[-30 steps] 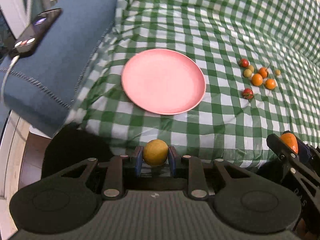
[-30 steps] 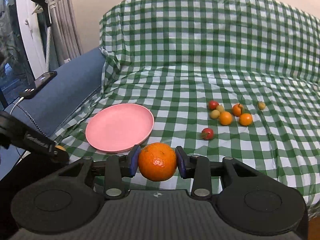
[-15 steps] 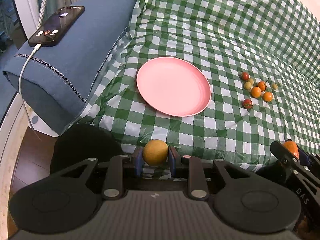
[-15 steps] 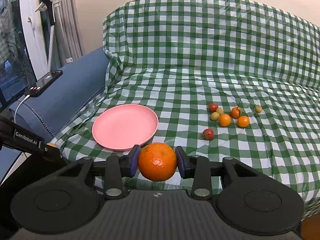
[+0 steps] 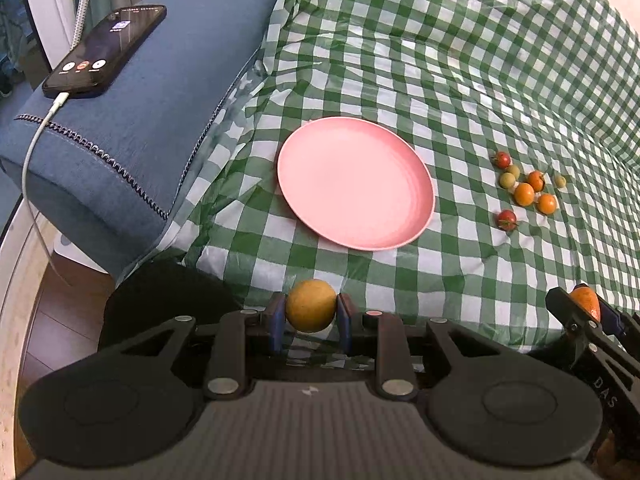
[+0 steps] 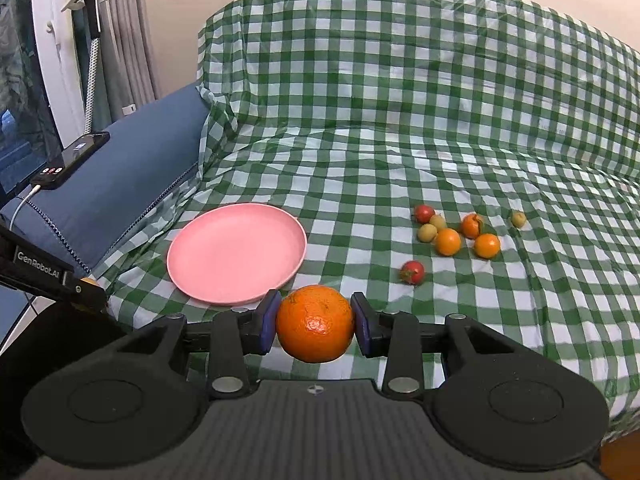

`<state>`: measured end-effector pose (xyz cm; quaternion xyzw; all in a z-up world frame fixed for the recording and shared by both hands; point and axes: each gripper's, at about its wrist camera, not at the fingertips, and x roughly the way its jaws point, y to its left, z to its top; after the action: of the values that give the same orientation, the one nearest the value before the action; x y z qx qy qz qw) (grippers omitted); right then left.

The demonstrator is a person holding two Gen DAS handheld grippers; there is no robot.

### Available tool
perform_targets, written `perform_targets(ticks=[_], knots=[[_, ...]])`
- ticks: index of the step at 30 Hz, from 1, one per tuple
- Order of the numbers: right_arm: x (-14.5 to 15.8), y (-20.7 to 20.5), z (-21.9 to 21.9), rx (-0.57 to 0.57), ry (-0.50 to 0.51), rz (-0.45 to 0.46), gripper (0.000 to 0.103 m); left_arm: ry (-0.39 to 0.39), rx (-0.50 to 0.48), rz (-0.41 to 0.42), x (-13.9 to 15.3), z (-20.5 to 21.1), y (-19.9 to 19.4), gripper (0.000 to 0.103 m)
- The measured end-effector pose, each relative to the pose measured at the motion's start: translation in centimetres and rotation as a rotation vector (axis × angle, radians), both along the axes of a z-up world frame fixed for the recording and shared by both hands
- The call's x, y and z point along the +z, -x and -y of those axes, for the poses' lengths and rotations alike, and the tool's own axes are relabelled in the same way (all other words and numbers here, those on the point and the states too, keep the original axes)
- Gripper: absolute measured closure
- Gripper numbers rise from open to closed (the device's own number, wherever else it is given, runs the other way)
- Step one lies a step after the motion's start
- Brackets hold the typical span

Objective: Organize fruits
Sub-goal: 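Carry both fruits to the pink plate and open both tools over it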

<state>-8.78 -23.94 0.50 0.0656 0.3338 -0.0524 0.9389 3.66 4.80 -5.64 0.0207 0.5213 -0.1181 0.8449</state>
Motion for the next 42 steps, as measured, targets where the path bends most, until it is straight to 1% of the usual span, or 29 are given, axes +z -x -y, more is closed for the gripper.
perform_targets(ticks=[4, 9, 12, 16, 19, 21, 28, 33, 35, 36, 37, 38, 39, 40, 42], knots=[[-0.3, -2.1, -0.2, 0.018, -0.014, -0.007, 0.063, -0.008, 0.003, -0.001, -0.3, 0.3, -1.9, 0.073], [-1.3, -5.1, -0.3, 0.041, -0.046, -0.037, 0.063, -0.009, 0.016, -0.018, -0.9, 0.8, -4.9, 0.073], [-2.0, -6.9, -0.2, 0.049, -0.062, -0.051, 0.063, -0.018, 0.016, -0.032, -1.7, 1.5, -6.8, 0.073], [-3.2, -9.6, -0.4, 0.064, -0.069, -0.066, 0.063, -0.008, 0.008, -0.066, -3.1, 3.1, -9.6, 0.073], [-4.1, -11.6, -0.8, 0.087, -0.050, -0.068, 0.063, -0.020, -0.022, -0.070, -4.3, 4.6, -11.4, 0.073], [-5.0, -13.1, -1.0, 0.108, -0.032, -0.074, 0.063, -0.041, -0.034, -0.075, -5.3, 5.3, -12.5, 0.073], [-8.9, -16.2, -2.0, 0.165, 0.004, -0.144, 0.063, -0.074, -0.046, -0.126, -9.1, 5.8, -15.4, 0.073], [-10.6, -17.8, -2.6, 0.181, 0.029, -0.165, 0.063, -0.081, -0.058, -0.149, -10.6, 5.9, -16.4, 0.073], [-10.8, -18.4, -2.7, 0.182, 0.034, -0.179, 0.063, -0.090, -0.068, -0.129, -10.5, 6.1, -16.5, 0.072], [-10.8, -18.6, -2.7, 0.185, 0.035, -0.182, 0.063, -0.100, -0.077, -0.115, -10.3, 6.3, -16.5, 0.068], [-10.5, -18.6, -2.6, 0.189, 0.033, -0.176, 0.056, -0.108, -0.085, -0.100, -10.1, 6.4, -16.4, 0.049], [-10.2, -18.6, -2.6, 0.191, 0.033, -0.170, 0.039, -0.099, -0.094, -0.082, -9.6, 6.4, -16.3, 0.032], [-9.7, -18.5, -2.5, 0.187, 0.039, -0.164, 0.030, -0.074, -0.099, -0.061, -8.8, 6.3, -16.0, 0.020], [-9.2, -17.9, -2.4, 0.177, 0.046, -0.152, 0.018, -0.067, -0.090, -0.040, -8.0, 6.2, -15.7, 0.001], [-7.9, -16.8, -2.2, 0.167, 0.052, -0.133, 0.016, -0.072, -0.060, 0.020, -6.2, 5.5, -14.8, 0.000]])
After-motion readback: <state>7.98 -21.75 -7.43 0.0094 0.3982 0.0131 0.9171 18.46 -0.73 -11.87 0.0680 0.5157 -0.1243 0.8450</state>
